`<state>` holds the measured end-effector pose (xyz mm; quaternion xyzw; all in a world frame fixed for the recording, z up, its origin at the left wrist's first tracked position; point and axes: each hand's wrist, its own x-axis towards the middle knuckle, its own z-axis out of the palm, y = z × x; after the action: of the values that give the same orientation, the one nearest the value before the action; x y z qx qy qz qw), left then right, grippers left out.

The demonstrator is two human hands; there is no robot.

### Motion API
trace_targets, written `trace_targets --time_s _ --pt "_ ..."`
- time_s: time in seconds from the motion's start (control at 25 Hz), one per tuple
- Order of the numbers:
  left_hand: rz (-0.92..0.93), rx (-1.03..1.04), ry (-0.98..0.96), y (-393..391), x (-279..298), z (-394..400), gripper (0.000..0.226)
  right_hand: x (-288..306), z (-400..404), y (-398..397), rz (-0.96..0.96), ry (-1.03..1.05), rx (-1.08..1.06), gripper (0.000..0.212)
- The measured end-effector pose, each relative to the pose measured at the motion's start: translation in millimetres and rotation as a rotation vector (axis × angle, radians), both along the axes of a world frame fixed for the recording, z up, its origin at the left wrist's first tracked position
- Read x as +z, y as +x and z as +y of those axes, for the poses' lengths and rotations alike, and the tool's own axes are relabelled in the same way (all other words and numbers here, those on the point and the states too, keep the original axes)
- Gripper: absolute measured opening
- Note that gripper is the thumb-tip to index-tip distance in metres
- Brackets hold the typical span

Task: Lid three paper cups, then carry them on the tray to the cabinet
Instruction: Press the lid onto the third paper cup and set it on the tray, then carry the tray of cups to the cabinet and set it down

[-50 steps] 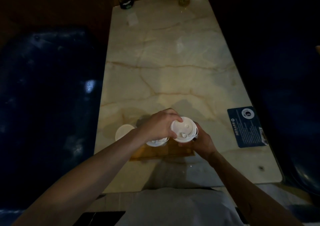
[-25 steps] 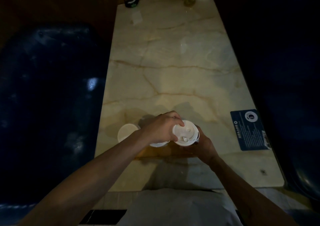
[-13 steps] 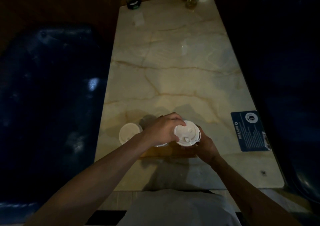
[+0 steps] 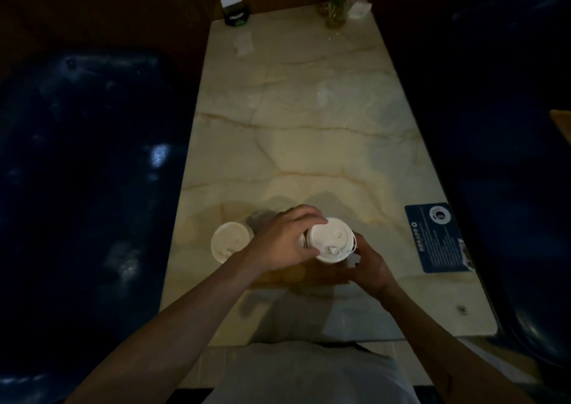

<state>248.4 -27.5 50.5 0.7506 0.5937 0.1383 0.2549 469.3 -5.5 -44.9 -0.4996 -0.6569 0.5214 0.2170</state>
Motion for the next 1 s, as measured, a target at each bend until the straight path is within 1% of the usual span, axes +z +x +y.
trace_targets --time_s 0.08,0.16,0.2,0.28,0.32,0.4,0.52,0.56,0.64,0.72,0.8,0.88,0.96,1.0 --pt "-0.070 0.054 0.060 -4.5 9.2 -12.7 0.051 0.0 -4.8 4.6 -0.051 -0.011 -0.024 0.078" --pt "-0.159 0.122 0.084 -11.3 17.6 -35.1 0.043 -2.7 -11.8 8.7 -0.154 -0.062 -0.078 0.077" --pt "-0.178 0.138 0.078 -15.1 19.7 -49.1 0.040 -4.0 -15.4 10.9 -0.223 -0.082 -0.097 0.075" --pt "-0.165 0.103 0.039 -25.3 18.5 -81.1 0.037 -4.9 -24.6 14.1 -0.355 -0.088 -0.087 0.067" --pt "-0.149 0.067 -0.011 -32.4 15.0 -97.3 0.037 -5.1 -29.4 14.4 -0.402 -0.086 -0.066 0.063" --pt "-0.092 0.003 -0.181 -48.0 2.7 -122.6 0.037 -5.8 -37.3 15.4 -0.499 -0.060 0.007 0.055" --pt "0.078 -0.043 -0.448 -79.8 -28.3 -143.6 0.034 -7.5 -44.2 14.6 -0.665 -0.028 0.120 0.050" --pt "0.135 -0.034 -0.536 -92.4 -39.9 -146.1 0.032 -7.1 -43.7 14.1 -0.706 -0.036 0.131 0.049" --pt "0.197 0.069 -0.664 -118.5 -62.0 -145.9 0.024 -5.5 -40.5 12.5 -0.762 -0.052 0.131 0.050" --pt "0.250 0.211 -0.681 -141.1 -79.3 -142.9 0.020 -4.6 -35.8 9.8 -0.797 -0.041 0.141 0.053" --pt "0.263 0.315 -0.638 -153.9 -90.5 -136.0 0.021 -5.1 -32.1 6.7 -0.833 -0.014 0.164 0.055" --pt "0.206 0.396 -0.597 -154.6 -96.4 -128.0 0.020 -7.3 -31.3 2.0 -0.837 -0.018 0.170 0.051" --pt "0.117 0.465 -0.548 -147.9 -101.0 -119.4 0.014 -11.8 -30.4 -3.4 -0.818 -0.002 0.171 0.042" --pt "0.069 0.502 -0.525 -143.1 -103.1 -115.7 0.009 -13.8 -30.0 -6.8 -0.795 -0.003 0.138 0.040"
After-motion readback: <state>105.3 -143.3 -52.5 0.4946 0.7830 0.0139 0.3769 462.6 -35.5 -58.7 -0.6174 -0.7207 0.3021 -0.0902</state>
